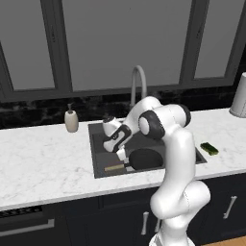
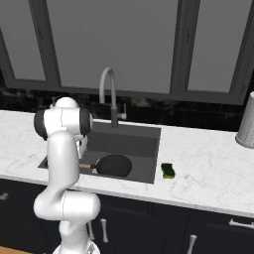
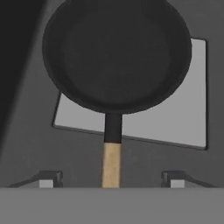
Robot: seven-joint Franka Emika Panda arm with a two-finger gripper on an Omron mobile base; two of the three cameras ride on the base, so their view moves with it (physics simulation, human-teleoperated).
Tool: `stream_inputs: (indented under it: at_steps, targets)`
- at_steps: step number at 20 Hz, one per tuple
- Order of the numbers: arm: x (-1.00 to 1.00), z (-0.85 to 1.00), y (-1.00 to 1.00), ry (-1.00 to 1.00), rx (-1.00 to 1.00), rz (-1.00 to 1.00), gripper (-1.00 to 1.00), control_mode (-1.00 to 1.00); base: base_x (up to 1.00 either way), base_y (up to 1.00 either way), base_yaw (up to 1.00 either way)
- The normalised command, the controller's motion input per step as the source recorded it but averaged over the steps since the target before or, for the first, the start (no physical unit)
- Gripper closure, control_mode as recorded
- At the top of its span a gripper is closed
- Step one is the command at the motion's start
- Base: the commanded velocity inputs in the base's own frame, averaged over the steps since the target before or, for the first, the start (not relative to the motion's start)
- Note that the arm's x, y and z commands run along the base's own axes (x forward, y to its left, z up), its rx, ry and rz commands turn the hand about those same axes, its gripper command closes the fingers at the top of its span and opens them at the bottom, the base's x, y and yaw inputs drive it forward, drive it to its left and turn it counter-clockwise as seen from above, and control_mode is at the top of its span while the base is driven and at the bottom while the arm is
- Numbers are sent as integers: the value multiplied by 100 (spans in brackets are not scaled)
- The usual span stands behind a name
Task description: Pick the pan and sponge and place them into the sink. Then turn on the water.
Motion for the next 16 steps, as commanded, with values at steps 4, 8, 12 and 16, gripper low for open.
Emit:
stream_inputs:
  at_steps: [4,8,12,16]
  targets:
    - [-16,85,0,-4,0,0,-100,-100,0,0,0]
    - [-37,95,0,-2,-1,0,-100,-100,0,0,0]
    - [-66,96,0,0,-2,8,-100,-100,0,0,0]
    - [-70,99,0,-1,0,15,-100,-100,0,0,0]
